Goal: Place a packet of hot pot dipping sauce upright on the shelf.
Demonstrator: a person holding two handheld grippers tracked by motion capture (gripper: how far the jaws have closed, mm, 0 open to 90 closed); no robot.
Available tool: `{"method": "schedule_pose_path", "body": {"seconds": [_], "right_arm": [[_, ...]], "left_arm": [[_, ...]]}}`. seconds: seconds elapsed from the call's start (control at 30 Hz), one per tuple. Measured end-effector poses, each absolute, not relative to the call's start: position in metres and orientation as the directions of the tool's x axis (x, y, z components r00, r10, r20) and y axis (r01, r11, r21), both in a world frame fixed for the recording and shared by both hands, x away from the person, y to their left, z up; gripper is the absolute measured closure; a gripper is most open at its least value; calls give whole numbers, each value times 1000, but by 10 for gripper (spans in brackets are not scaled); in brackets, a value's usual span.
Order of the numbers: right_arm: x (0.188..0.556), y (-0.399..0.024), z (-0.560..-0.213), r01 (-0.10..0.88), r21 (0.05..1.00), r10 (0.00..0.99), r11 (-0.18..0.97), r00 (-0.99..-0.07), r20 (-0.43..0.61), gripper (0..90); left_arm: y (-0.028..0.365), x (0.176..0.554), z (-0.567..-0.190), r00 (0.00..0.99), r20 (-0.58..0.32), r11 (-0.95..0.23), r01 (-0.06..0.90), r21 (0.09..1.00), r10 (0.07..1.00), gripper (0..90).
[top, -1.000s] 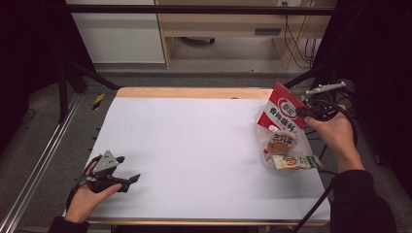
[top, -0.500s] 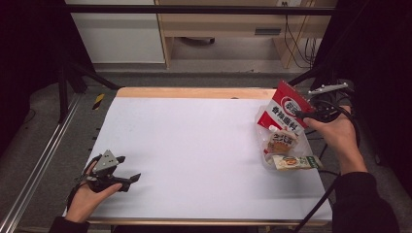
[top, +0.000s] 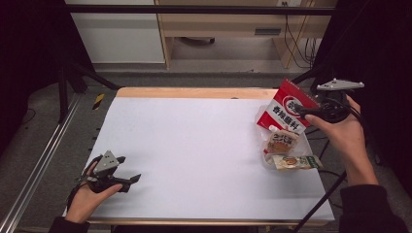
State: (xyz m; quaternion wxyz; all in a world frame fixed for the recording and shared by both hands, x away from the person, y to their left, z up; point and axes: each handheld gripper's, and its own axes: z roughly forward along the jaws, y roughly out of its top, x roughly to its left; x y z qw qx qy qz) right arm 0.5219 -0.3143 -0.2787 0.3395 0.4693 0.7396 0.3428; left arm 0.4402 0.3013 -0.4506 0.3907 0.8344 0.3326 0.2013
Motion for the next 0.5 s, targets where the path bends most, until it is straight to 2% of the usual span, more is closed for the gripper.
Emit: {"method": "schedule_pose_path", "body": {"seconds": [0.23, 0.5], "right_arm": [[496, -273, -260, 397, 844, 898, 361, -392, -199, 81], [480, -231, -258, 347, 853, 862, 389, -464, -204, 68]], "left_arm": [[301, 440, -449, 697, 84, -478, 393, 785, 712, 112], [302, 443, -449, 686, 84, -469, 398, 789, 723, 111]]}}
